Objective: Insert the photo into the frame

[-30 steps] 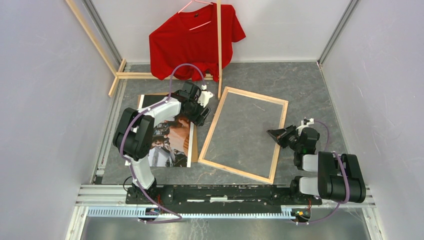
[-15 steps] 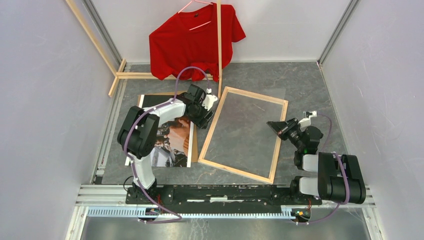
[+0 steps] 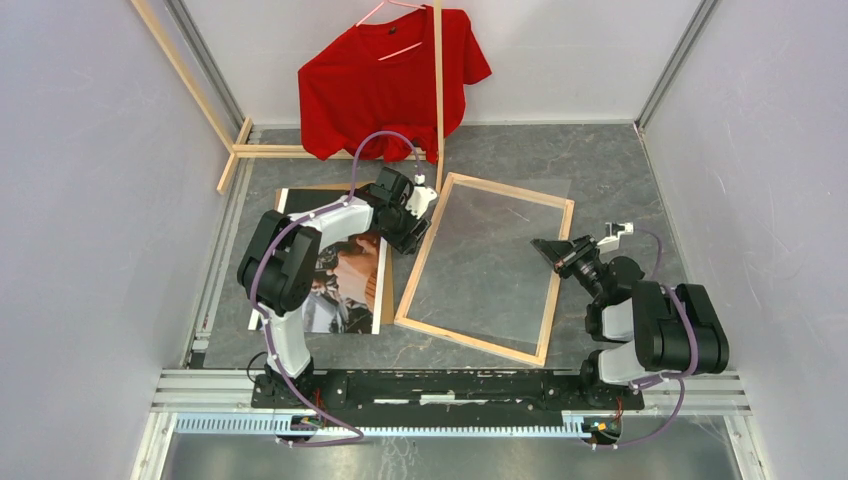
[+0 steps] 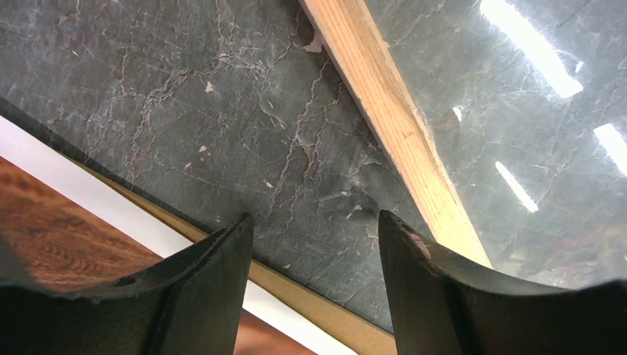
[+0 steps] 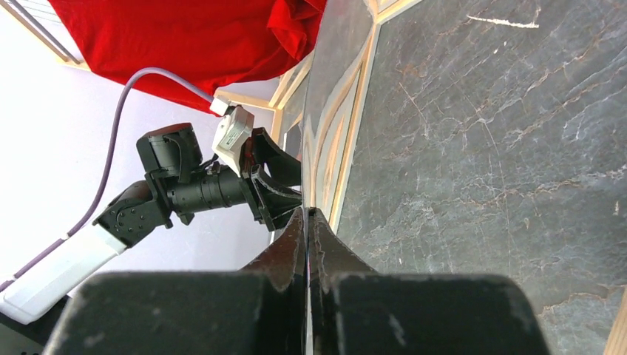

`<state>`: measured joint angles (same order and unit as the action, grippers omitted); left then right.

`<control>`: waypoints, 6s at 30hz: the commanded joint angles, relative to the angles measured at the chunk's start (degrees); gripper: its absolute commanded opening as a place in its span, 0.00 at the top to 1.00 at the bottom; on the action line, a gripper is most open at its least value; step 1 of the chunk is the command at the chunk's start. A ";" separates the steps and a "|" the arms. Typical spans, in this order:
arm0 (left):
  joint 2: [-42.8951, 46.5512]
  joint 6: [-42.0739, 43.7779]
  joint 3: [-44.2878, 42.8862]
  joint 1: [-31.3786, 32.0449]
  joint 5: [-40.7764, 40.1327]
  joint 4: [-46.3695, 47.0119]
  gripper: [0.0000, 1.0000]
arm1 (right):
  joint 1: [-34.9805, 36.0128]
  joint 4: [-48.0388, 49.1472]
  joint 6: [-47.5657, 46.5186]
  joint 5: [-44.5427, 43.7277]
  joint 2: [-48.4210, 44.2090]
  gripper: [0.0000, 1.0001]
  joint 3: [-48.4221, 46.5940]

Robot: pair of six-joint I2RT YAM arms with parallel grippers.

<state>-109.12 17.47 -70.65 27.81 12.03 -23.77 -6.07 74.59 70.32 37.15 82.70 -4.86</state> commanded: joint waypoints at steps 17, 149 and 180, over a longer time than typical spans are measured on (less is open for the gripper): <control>-1.80 0.02 -0.68 2.25 0.10 0.29 0.32 | 1.66 -37.58 -16.99 -7.96 -12.48 1.00 -6.74; 1.53 12.93 10.07 27.99 5.94 -3.08 0.14 | -5.77 -82.50 -39.37 -15.98 17.23 0.40 -50.80; -9.85 12.01 -28.06 -2.67 -1.08 -15.49 0.05 | 15.25 -86.50 -48.14 -40.46 28.99 0.20 -85.37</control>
<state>-120.99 33.54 -97.27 29.58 15.18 -40.84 2.02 -16.08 24.73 -2.22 103.90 -80.29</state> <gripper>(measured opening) 0.958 0.836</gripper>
